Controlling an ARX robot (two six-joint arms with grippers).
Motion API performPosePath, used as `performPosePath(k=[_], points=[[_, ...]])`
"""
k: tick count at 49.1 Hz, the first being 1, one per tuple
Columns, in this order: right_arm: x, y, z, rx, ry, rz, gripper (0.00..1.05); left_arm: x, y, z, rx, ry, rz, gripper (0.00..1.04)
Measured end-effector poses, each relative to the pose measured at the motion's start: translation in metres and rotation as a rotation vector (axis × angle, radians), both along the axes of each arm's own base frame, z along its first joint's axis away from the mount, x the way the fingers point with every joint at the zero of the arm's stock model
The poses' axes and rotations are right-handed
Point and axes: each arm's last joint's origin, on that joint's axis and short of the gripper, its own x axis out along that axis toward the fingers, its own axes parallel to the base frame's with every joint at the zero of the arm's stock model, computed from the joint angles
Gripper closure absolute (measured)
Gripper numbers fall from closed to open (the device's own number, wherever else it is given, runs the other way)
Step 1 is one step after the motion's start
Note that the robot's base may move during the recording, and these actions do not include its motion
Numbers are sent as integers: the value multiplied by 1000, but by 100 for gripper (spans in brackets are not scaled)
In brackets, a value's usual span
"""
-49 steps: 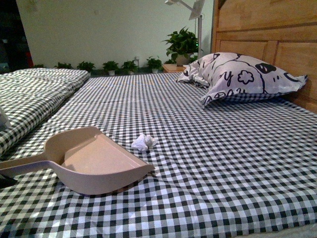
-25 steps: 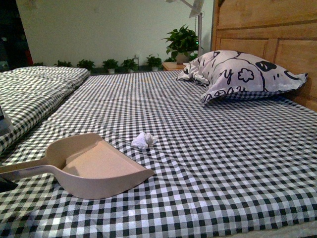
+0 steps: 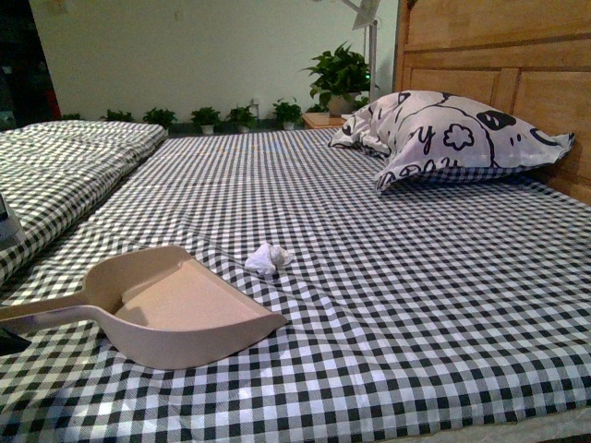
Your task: Clean up trash
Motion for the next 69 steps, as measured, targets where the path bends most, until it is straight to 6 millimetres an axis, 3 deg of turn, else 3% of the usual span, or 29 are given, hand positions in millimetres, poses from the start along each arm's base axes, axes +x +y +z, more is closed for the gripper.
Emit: performPosePath(k=[6, 13, 22, 32, 44, 58, 69], points=[[1, 0, -1, 6, 19, 16, 84, 0, 0, 0, 1, -1, -1, 77], [20, -2, -5, 24, 320, 180, 84, 0, 0, 0, 5, -2, -2, 77], [74, -6, -8, 43, 346, 235, 84, 0, 0, 0, 6, -2, -3, 77], [147, 12, -12, -42, 358, 336, 84, 0, 0, 0, 6, -2, -3, 77], [225, 47, -52, -149, 511, 453, 84, 0, 0, 0, 6, -2, -3, 77], [273, 79, -83, -271, 595, 444, 84, 0, 0, 0, 6, 0, -3, 77], [283, 93, -105, -316, 642, 412, 84, 0, 0, 0, 6, 0, -4, 77]])
